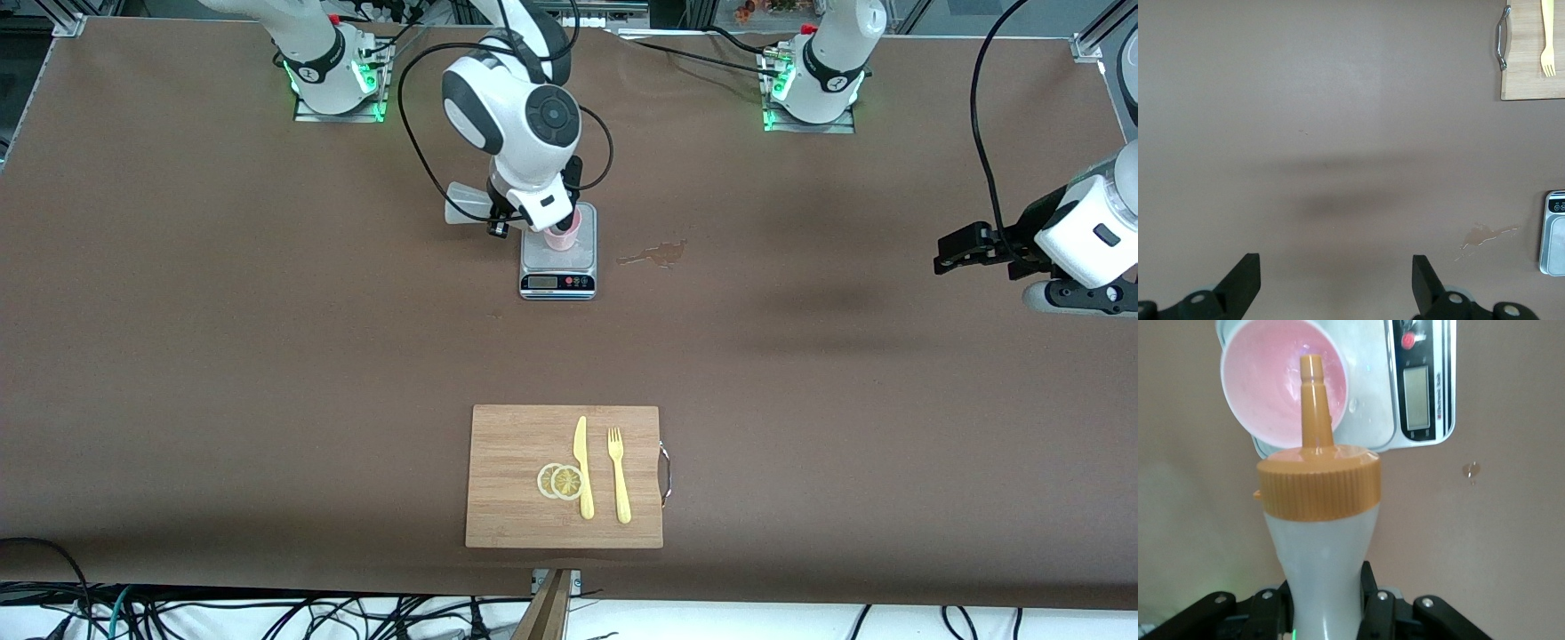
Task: Add sauce to pink cup with both arms
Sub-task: 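Carry the bottle back with the right gripper and set it upright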
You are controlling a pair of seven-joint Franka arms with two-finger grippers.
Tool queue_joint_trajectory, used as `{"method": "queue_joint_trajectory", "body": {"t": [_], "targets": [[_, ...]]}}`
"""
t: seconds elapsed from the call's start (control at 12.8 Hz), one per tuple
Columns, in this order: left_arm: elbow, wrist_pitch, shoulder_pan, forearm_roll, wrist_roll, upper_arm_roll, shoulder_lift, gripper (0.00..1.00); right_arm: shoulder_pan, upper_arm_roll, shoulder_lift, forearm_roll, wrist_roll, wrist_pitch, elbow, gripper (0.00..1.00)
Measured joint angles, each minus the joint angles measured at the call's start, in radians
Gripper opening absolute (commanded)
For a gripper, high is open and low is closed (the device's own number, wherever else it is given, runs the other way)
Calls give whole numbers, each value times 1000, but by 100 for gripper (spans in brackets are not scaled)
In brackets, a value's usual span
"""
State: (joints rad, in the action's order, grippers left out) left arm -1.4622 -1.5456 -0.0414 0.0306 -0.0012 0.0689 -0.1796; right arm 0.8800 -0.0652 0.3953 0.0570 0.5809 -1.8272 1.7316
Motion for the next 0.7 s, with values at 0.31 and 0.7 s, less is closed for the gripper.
{"method": "queue_joint_trajectory", "body": {"t": [0.31, 0.7], "targets": [[0, 0, 0, 0, 1, 0, 0, 100, -58, -22, -108, -138, 153, -63, 77, 14], [0, 0, 0, 0, 1, 0, 0, 100, -82, -253, -132, -500, 629, -62, 103, 14]]}}
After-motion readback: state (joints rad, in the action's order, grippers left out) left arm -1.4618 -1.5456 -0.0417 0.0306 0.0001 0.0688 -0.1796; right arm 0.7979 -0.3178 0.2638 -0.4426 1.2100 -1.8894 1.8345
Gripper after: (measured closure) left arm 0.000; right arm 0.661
